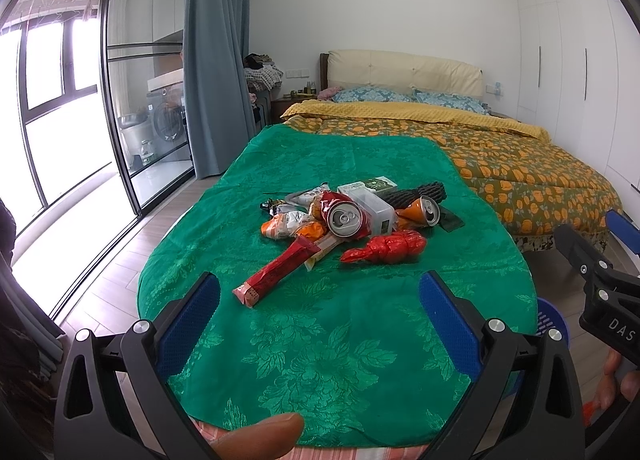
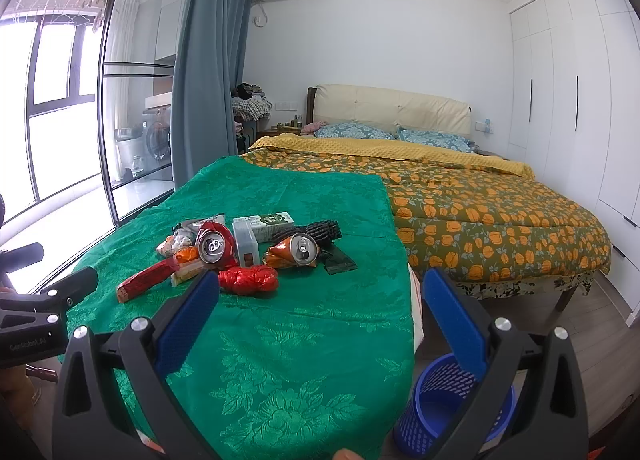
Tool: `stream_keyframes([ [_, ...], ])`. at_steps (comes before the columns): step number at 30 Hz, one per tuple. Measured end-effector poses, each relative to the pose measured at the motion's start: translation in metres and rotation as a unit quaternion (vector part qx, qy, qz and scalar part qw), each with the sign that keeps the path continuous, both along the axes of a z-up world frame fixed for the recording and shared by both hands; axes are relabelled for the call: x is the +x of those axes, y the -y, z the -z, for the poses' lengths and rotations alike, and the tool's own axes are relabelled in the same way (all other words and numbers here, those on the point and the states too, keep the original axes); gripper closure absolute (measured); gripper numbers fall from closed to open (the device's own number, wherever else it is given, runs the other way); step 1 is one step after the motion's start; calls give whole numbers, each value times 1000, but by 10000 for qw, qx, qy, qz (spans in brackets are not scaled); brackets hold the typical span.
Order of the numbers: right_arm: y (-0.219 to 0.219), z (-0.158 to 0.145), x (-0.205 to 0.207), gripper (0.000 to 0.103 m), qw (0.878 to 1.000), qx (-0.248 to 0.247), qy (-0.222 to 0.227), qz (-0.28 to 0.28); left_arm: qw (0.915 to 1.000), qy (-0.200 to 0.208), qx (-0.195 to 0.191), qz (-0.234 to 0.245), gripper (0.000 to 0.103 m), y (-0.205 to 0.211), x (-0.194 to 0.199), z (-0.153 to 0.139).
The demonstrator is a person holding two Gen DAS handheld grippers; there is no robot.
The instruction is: Collect trash
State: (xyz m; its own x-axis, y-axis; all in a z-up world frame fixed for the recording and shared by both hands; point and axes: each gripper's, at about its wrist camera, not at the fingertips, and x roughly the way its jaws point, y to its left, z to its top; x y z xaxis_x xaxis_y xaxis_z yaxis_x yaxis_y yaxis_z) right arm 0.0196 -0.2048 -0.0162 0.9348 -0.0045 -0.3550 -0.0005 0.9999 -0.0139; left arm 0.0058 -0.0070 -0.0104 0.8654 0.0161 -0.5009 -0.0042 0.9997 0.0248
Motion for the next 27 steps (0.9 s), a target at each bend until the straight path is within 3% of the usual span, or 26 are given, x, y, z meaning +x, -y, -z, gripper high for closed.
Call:
stream_keyframes([
  [27,1,24,11,5,9996,-40,-286,-10,9994,-331,50,-4,4,-41,7,29],
])
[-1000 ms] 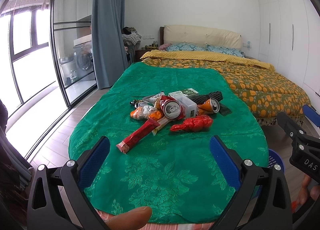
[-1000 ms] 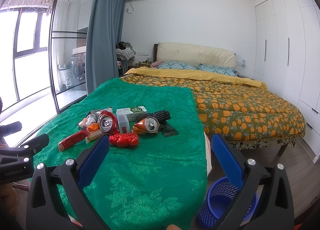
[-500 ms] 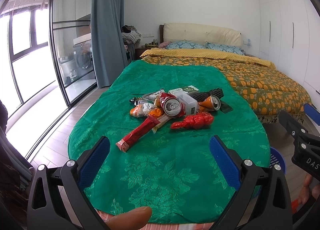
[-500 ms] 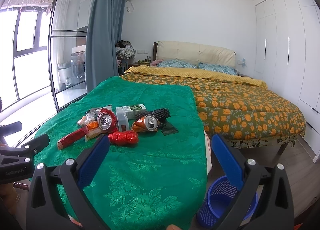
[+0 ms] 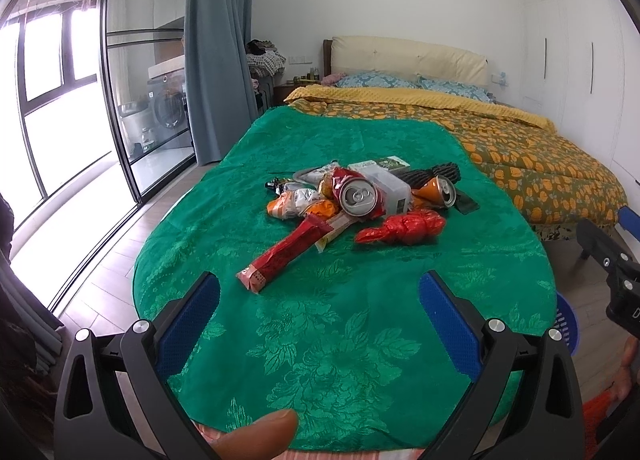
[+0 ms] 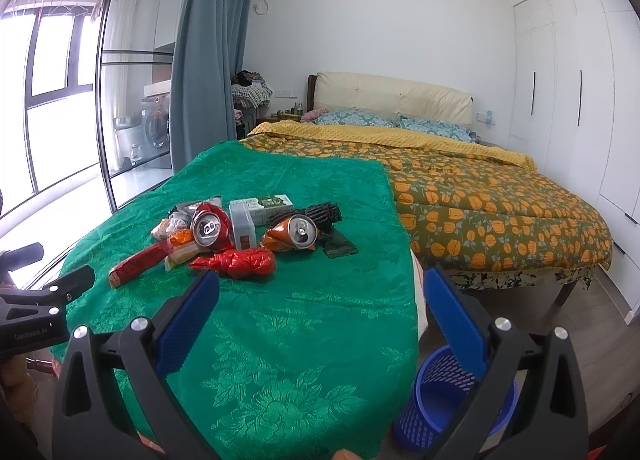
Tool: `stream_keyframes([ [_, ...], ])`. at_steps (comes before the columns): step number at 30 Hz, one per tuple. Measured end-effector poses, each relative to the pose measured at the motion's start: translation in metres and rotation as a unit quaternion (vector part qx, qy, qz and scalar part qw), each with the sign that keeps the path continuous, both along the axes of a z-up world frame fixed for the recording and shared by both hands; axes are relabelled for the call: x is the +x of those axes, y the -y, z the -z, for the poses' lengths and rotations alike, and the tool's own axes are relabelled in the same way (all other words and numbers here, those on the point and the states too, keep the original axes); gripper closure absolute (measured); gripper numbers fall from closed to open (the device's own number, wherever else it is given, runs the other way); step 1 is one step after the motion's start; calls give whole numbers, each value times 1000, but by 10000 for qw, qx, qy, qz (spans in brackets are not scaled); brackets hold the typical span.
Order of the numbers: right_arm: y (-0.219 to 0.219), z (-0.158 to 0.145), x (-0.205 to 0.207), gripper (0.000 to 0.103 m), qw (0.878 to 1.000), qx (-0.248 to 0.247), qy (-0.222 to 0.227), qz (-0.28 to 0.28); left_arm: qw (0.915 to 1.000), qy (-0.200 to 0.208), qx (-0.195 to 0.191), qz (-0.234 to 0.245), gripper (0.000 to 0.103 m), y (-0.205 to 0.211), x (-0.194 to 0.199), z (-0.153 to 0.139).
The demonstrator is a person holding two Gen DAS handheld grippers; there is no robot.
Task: Collect trash
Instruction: 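Grasp the red snack wrapper with the left tool while the right tool grasps the red plastic bag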
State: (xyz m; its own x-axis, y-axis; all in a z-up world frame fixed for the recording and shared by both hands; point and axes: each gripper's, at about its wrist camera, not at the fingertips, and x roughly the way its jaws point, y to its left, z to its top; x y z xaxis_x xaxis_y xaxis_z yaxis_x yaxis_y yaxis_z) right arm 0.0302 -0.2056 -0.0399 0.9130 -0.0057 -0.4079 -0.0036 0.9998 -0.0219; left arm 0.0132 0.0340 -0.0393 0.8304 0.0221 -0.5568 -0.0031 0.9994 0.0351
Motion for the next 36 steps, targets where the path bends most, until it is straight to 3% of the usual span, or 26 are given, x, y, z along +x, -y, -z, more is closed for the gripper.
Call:
stream_keyframes([
  [6,-2,7,8,5,9999,0,-131,-31,9990,-455,31,-31,4,-4,23,20],
  [9,-2,10,11,5,9998,-8,-189,-47,9957,-839,-359,-173,4,-20,38,37],
  [13,-1,15,15,5,9996,1,-268,-46,9941,-994,-419,-146,4,-34,57,52],
  [18,-1,19,18,5,9994,-8,-342,-50,9944,-985,-169,345,4,-45,93,51],
  [25,1,25,25,5,9982,156,-534,-239,9822,-1426,434,1141,6,-60,145,71],
  [31,3,50,61,5,9870,606,-1196,-892,9752,-1580,675,1395,27,-57,160,84],
  [34,0,58,85,5,9779,780,-1455,-1285,9731,-1620,491,1565,49,-56,160,83],
  [36,-5,62,99,5,9712,904,-1545,-1572,9717,-1669,504,1594,74,-52,162,84],
])
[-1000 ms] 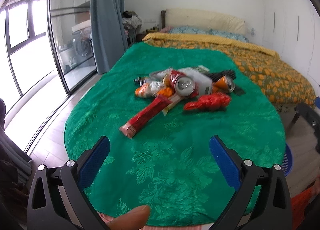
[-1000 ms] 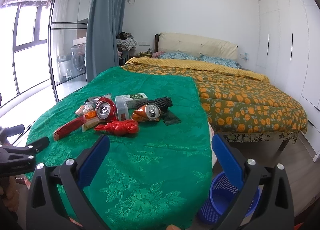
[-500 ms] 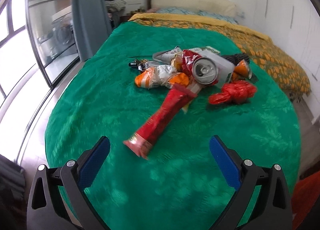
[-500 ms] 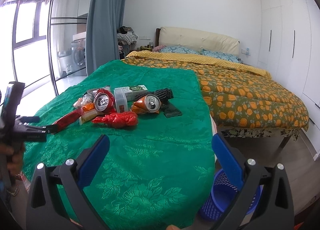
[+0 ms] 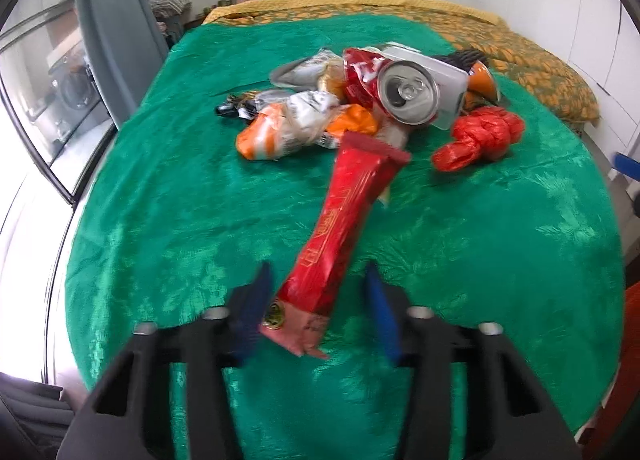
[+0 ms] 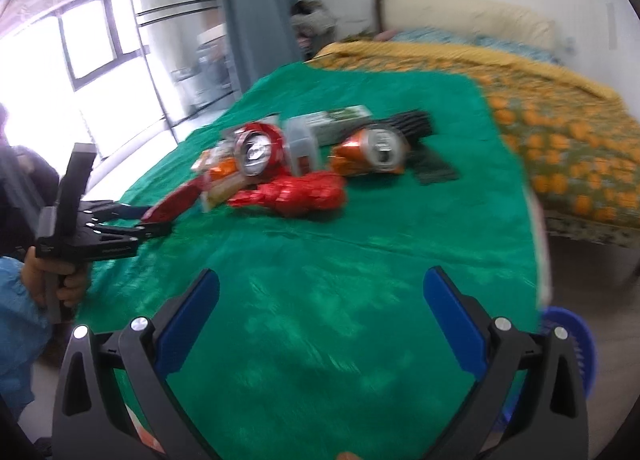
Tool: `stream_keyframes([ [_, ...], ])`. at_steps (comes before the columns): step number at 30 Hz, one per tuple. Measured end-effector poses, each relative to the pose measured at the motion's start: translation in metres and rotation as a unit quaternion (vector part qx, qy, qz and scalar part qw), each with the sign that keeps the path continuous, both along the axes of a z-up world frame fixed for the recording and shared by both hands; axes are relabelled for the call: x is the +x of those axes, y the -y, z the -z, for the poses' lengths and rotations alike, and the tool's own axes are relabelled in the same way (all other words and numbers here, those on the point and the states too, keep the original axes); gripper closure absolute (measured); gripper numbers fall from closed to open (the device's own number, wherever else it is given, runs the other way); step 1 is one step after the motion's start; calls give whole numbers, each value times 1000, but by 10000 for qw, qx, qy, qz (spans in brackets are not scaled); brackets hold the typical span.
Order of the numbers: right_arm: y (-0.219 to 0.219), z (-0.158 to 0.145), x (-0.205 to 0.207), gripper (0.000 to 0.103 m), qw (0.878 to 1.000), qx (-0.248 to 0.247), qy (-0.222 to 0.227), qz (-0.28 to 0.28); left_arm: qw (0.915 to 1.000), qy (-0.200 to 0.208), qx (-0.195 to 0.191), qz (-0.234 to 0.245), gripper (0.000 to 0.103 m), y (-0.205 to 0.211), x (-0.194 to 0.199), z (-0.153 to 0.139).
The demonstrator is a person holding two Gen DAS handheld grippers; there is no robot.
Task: Collect trash
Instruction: 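Grasp the red snack wrapper with the left tool while the right tool grasps the red plastic bag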
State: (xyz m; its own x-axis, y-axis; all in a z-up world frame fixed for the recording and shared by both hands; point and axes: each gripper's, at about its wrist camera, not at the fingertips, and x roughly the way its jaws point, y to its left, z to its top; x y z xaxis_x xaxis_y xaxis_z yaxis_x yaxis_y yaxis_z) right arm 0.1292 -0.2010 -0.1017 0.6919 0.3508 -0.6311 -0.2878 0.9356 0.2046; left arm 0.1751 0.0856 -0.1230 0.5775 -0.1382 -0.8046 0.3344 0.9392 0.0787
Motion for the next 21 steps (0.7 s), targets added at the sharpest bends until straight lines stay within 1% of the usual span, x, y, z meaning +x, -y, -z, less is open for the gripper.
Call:
stream_keyframes([
  [3,-6,3,26,5,9994,83,-158,-286,9998,-109,-135,-64,77,3,-6,-2],
  [6,-15,2,56,5,9982,-6,-246,-551,9972,-495,-509,-231,77,5,-20,-9],
  [8,-20,3,75,5,9966,66,-356,-736,9947,-718,-697,-236,77,9,-29,-13],
  [9,-23,4,85,5,9959,96,-417,-793,9941,-784,-713,-224,77,13,-34,-14],
  [12,-30,11,119,5,9940,139,-672,-854,9957,-701,-583,-179,75,22,-44,-13],
  [13,-32,15,130,5,9932,183,-769,-855,9963,-659,-519,-175,72,24,-45,-13],
  [14,-33,19,140,6,9922,249,-864,-866,9971,-615,-410,-185,64,27,-45,-12],
  [15,-34,22,145,15,9913,308,-926,-879,9975,-587,-350,-192,60,26,-46,-10],
  [16,-35,25,150,25,9890,460,-1037,-952,9977,-574,-321,-189,59,27,-47,-8],
  [17,-35,26,151,41,9873,541,-1116,-991,9976,-587,-332,-180,59,25,-46,-7],
  [18,-35,26,150,46,9856,627,-1192,-1023,9975,-597,-343,-176,58,24,-45,-6],
  [20,-35,24,140,49,9814,767,-1272,-1216,9976,-568,-356,-174,56,20,-46,-6],
  [21,-37,22,132,49,9795,753,-1309,-1336,9977,-557,-355,-178,54,17,-47,-6],
])
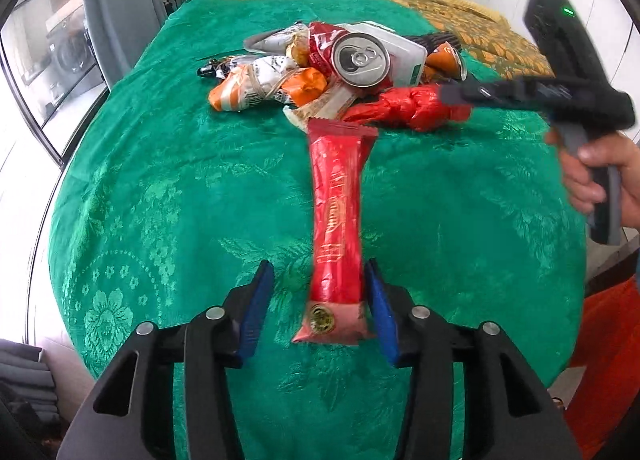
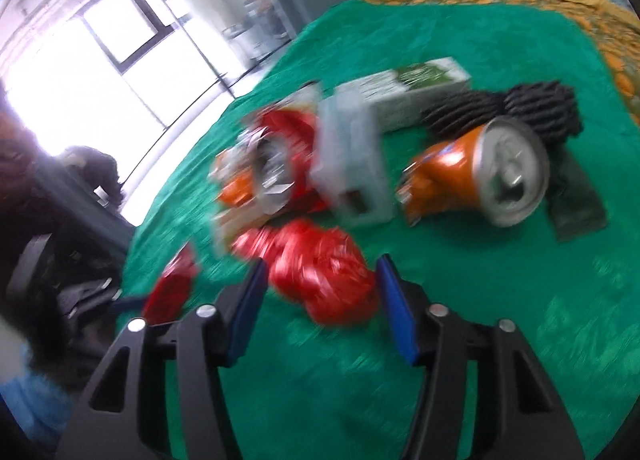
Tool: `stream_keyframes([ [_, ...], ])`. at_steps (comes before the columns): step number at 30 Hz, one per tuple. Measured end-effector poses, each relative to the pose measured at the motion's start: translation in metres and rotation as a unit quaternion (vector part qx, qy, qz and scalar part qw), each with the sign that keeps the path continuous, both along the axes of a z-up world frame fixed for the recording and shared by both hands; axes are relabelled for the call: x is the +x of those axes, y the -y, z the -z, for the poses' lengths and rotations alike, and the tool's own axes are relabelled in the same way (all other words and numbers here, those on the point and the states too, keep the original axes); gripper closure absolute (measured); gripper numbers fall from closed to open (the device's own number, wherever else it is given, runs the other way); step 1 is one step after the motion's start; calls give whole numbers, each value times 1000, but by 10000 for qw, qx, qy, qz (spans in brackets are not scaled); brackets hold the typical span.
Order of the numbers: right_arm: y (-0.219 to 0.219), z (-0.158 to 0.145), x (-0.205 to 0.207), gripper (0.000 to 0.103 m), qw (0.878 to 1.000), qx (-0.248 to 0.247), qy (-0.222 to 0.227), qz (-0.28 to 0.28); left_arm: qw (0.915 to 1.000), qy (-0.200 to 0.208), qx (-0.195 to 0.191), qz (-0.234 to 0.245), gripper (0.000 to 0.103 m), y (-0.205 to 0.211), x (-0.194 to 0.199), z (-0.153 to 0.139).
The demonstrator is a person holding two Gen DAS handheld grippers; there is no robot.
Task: Collect trash
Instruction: 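Grasp the red snack wrapper with the left tool while the right tool grasps the red plastic bag, then carry both items to the blue wastebasket and open both tools to drop them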
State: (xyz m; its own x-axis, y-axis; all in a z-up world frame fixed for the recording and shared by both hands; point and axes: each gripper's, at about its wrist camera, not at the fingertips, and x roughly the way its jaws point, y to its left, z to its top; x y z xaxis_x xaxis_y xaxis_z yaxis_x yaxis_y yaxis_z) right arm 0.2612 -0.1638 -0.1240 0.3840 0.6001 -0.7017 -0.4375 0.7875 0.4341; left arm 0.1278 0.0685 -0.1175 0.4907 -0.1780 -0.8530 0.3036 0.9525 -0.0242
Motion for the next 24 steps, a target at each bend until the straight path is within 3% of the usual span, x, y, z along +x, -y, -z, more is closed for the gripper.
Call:
stream_keyframes([
  [5,-14,-6,-51,49,9962,-55,-286,-821,10000,34,-17,-23,53,-5,-2,1],
  [8,-16,-15,-64,16,9954,-362,-32,-882,10000,22,-25,9,53,-4,-3,2],
  [10,-19,-24,-60,16,9936,-767,334,-762,10000,-3,-17,48,53,-1,-2,3],
  [13,-27,-29,-45,16,9921,-984,485,-613,9999,28,41,94,53,5,-2,1],
  [17,-46,-26,-21,16,9921,-1087,452,-440,9998,105,149,46,53,9,-2,-1],
  [23,-62,-13,-17,17,9886,-1410,439,-280,9993,242,287,-81,55,13,-1,-3],
  [24,-63,-10,-16,22,9883,-1438,426,-269,9991,261,313,-117,58,14,0,-2],
])
